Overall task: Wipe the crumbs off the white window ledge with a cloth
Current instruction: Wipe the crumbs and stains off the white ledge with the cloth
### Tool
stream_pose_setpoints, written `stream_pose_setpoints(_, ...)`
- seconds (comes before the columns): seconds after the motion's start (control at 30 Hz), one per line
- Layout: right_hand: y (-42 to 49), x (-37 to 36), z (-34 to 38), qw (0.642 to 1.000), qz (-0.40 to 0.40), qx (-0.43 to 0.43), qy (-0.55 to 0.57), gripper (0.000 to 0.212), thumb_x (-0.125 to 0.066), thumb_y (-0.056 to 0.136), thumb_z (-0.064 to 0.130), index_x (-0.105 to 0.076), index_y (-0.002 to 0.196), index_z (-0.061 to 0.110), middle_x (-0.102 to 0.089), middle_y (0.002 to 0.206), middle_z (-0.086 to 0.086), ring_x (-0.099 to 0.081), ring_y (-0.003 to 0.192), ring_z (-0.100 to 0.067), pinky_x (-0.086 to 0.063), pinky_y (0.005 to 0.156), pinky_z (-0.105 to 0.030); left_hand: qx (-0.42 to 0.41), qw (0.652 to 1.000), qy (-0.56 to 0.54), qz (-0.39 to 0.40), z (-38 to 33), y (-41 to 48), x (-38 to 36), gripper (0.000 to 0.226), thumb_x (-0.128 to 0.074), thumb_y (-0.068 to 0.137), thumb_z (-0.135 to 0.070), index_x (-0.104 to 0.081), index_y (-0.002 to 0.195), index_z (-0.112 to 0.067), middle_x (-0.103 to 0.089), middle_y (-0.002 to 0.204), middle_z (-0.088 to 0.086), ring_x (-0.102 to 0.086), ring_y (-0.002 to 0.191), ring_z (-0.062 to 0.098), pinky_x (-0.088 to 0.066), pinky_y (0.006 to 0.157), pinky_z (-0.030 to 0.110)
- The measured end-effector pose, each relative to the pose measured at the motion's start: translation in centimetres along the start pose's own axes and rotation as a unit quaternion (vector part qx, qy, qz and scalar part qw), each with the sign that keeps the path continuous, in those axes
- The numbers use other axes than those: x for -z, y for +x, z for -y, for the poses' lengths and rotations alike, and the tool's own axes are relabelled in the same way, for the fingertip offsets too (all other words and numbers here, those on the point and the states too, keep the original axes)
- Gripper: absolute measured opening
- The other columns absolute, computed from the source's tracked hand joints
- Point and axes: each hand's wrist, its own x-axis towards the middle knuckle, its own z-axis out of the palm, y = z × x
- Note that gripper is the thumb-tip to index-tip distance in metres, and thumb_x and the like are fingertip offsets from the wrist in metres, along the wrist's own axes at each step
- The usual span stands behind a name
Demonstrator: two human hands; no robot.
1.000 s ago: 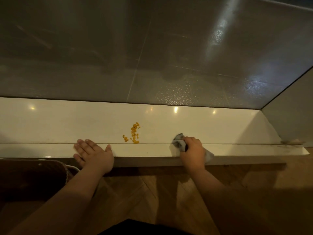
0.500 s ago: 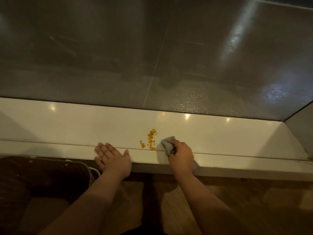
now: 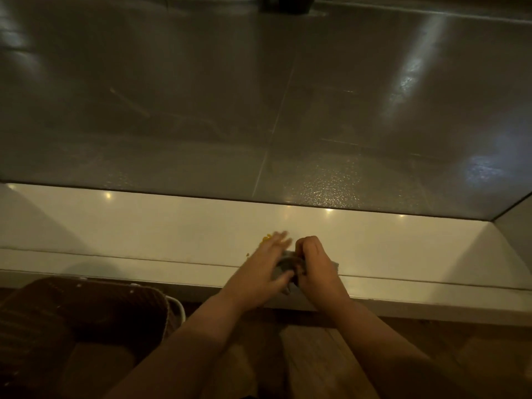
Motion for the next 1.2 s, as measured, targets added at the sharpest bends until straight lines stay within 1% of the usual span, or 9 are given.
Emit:
stream_pose_setpoints(0.17, 0.0, 1.6, 0.6, 0.998, 0.008, 0.050, 0.026, 0.039, -0.053, 0.079, -0.009, -0.038, 0.096, 0.022, -0.041, 0.087, 0.011, -0.049, 0.075, -0.004, -0.042, 0.065, -0.011, 0.027, 0.998, -0.058, 0.007, -1.8, 1.6, 0.1, 0.069, -0.064, 0.077, 0.000, -0.041, 0.138, -0.025, -0.056, 0.129, -0.002, -0.055, 0.118, 0.015, -0.051, 0.092, 0.026)
stream_pose_setpoints(0.27, -0.2, 1.8, 0.6, 0.997, 0.016, 0.078, 0.017, 0.043, -0.052, 0.081, -0.004, -0.041, 0.105, 0.030, -0.046, 0.098, 0.010, -0.053, 0.084, -0.008, -0.049, 0.071, -0.021, 0.048, 0.999, -0.026, -0.004, -2.4, 1.9, 0.3, 0.049, -0.065, 0.077, 0.003, -0.057, 0.120, -0.018, -0.064, 0.115, 0.005, -0.062, 0.106, 0.021, -0.052, 0.088, 0.029)
stream_pose_setpoints(0.4, -1.4, 2.2, -1.6, 0.996, -0.016, 0.077, -0.035, 0.046, -0.061, 0.082, 0.009, -0.044, 0.121, 0.025, -0.040, 0.122, 0.011, -0.037, 0.113, 0.005, -0.030, 0.098, -0.006, 0.099, 0.992, 0.036, -0.072, -0.3, 1.7, 0.6, 0.050, -0.066, 0.082, -0.011, -0.055, 0.129, -0.019, -0.060, 0.124, 0.007, -0.058, 0.112, 0.022, -0.046, 0.094, 0.027)
stream_pose_setpoints(0.5, -3.3, 3.0, -6.0, 0.992, -0.030, -0.034, -0.118, 0.047, -0.060, 0.086, 0.013, -0.046, 0.131, 0.017, -0.040, 0.142, -0.001, -0.034, 0.134, -0.014, -0.024, 0.111, -0.026, 0.205, 0.961, -0.011, -0.185, 3.3, 0.9, 1.9, 0.045, -0.056, 0.090, -0.010, -0.050, 0.134, -0.016, -0.050, 0.134, 0.009, -0.052, 0.118, 0.025, -0.044, 0.095, 0.027)
stream_pose_setpoints(0.6, -5.0, 4.2, -9.8, 0.975, 0.010, -0.131, -0.182, 0.054, -0.033, 0.095, 0.043, -0.026, 0.145, 0.022, -0.012, 0.157, 0.004, -0.001, 0.145, -0.015, -0.002, 0.117, -0.038, 0.278, 0.935, 0.024, -0.217, 5.9, 0.7, 2.6, 0.049, -0.046, 0.096, -0.011, -0.037, 0.143, -0.011, -0.034, 0.146, 0.014, -0.037, 0.132, 0.031, -0.034, 0.110, 0.037)
stream_pose_setpoints(0.67, -5.3, 4.5, -11.5, 0.963, 0.028, -0.173, -0.204, 0.073, -0.004, 0.084, 0.065, 0.000, 0.147, 0.028, 0.011, 0.155, 0.009, 0.018, 0.141, -0.010, 0.010, 0.114, -0.037, 0.306, 0.926, 0.023, -0.222, 6.4, 1.0, 2.5, 0.049, -0.045, 0.097, -0.015, -0.033, 0.144, -0.010, -0.032, 0.144, 0.017, -0.037, 0.131, 0.034, -0.033, 0.110, 0.039)
stream_pose_setpoints(0.77, -5.3, 4.0, -13.0, 0.946, 0.032, -0.212, -0.245, 0.084, 0.016, 0.071, 0.072, 0.014, 0.143, 0.028, 0.021, 0.152, 0.007, 0.023, 0.139, -0.012, 0.011, 0.115, -0.039, 0.322, 0.923, 0.026, -0.207, 6.6, 1.6, 1.8, 0.048, -0.041, 0.099, -0.019, -0.031, 0.145, -0.009, -0.031, 0.142, 0.020, -0.036, 0.130, 0.035, -0.032, 0.110, 0.040)
stream_pose_setpoints(1.07, -5.2, 4.0, -12.8, 0.938, 0.045, -0.211, -0.271, 0.098, 0.033, 0.061, 0.073, 0.015, 0.146, 0.028, 0.028, 0.149, 0.001, 0.025, 0.139, -0.016, 0.012, 0.113, -0.040, 0.220, 0.951, 0.087, -0.200, 5.7, 2.6, 0.1, 0.060, -0.045, 0.096, -0.015, -0.019, 0.149, -0.011, -0.018, 0.155, 0.011, -0.019, 0.142, 0.028, -0.020, 0.118, 0.038)
stream_pose_setpoints(1.2, -5.2, 4.0, -12.7, 0.938, 0.045, -0.214, -0.268, 0.099, 0.033, 0.060, 0.074, 0.014, 0.145, 0.029, 0.028, 0.146, 0.003, 0.025, 0.138, -0.013, 0.011, 0.114, -0.040, 0.074, 0.977, 0.176, -0.093, 7.7, 2.2, -0.4, 0.065, -0.046, 0.093, -0.030, -0.018, 0.149, -0.011, -0.015, 0.158, 0.008, -0.013, 0.147, 0.023, -0.010, 0.119, 0.031)
